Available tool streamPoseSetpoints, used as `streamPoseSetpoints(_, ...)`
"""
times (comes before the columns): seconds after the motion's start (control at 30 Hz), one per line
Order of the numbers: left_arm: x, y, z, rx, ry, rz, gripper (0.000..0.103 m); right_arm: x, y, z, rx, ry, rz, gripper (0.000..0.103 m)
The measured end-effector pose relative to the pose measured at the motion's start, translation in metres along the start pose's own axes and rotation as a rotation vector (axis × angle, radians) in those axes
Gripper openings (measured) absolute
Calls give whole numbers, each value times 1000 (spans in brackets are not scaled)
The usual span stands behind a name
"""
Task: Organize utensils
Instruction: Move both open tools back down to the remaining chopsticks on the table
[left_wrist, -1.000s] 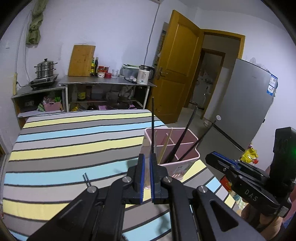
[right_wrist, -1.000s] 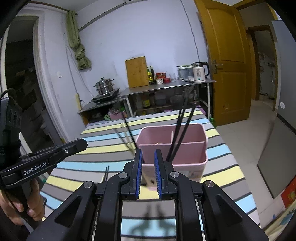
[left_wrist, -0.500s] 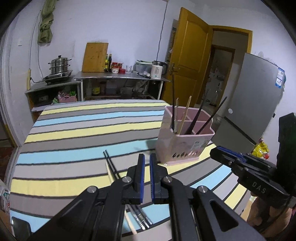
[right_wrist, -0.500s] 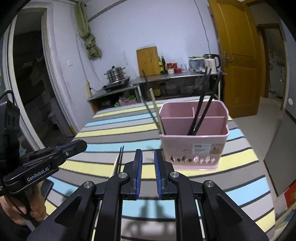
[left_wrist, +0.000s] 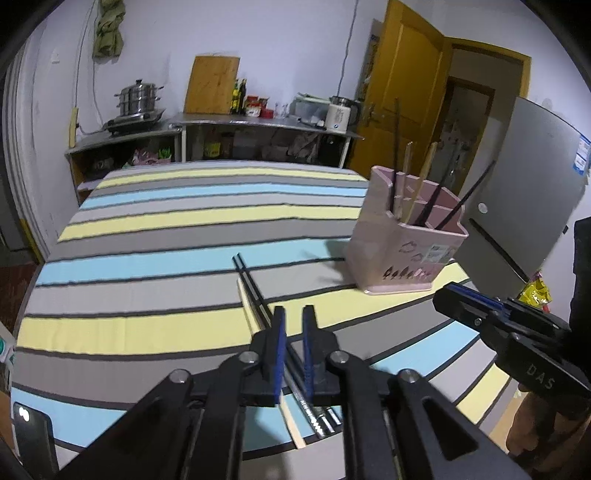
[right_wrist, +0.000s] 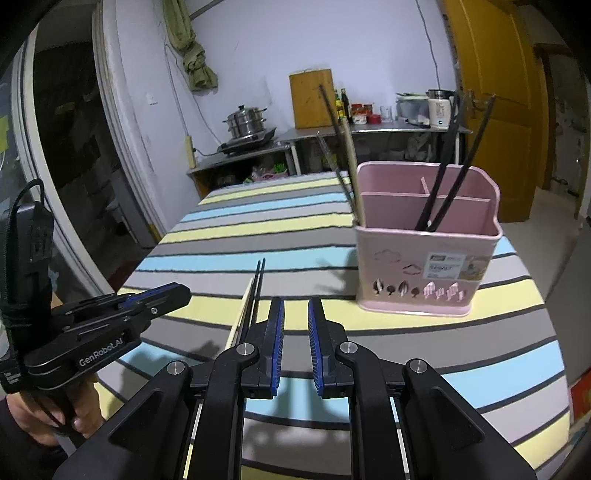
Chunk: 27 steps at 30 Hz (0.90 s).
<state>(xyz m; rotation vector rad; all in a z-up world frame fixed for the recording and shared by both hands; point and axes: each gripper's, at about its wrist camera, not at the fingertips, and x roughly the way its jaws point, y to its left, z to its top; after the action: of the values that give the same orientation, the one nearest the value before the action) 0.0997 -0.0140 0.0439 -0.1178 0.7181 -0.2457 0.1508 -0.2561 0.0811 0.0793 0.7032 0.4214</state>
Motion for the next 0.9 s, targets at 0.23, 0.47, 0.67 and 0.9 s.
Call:
streamPoseSetpoints(0.23, 31, 26, -17, -82, 71, 14, 17, 29, 2, -11, -5, 64, 22, 14)
streamPoseSetpoints(0.47, 67, 36, -25, -121, 133, 32, 17, 50, 3, -20, -6, 107, 33, 14)
streamPoseSetpoints(0.67, 84, 35, -27, -110, 153, 38, 18, 57, 2, -22, -8, 125, 37, 14)
streamPoseSetpoints(0.9, 87, 23, -24, -25, 153, 110, 22, 63, 2, -22, -4, 132, 36, 14)
